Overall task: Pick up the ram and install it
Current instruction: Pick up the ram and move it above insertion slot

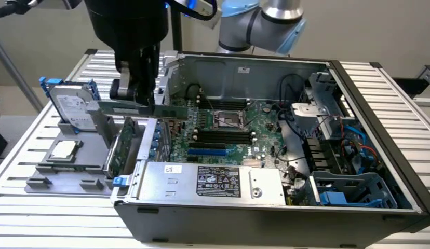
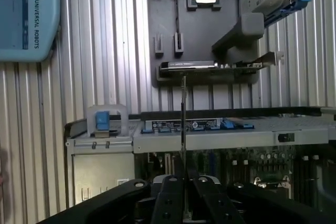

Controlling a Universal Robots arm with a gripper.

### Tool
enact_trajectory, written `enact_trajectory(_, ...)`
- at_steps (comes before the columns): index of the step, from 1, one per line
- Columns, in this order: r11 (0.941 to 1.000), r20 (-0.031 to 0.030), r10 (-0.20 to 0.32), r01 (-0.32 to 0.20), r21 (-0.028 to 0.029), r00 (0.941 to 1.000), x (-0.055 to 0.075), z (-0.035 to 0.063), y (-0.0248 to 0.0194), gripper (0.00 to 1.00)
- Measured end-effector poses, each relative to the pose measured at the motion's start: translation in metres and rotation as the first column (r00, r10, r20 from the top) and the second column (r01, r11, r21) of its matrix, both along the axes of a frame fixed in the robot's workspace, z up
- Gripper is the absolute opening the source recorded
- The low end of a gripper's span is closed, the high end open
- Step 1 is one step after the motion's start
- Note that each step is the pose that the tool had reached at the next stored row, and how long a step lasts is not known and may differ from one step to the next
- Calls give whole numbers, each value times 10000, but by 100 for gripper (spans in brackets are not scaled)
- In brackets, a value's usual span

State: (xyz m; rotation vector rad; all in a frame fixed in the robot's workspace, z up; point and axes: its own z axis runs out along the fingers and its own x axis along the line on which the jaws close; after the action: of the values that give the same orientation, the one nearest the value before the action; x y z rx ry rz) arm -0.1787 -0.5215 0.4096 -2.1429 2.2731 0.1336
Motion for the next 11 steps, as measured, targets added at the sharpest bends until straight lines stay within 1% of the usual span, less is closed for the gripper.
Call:
enact_trajectory(7,10000,-6,-1,1,6,10000,316,-24,32,0)
enact_trajectory(11,10000,-6,-1,1,6,10000,500,-66,66,0)
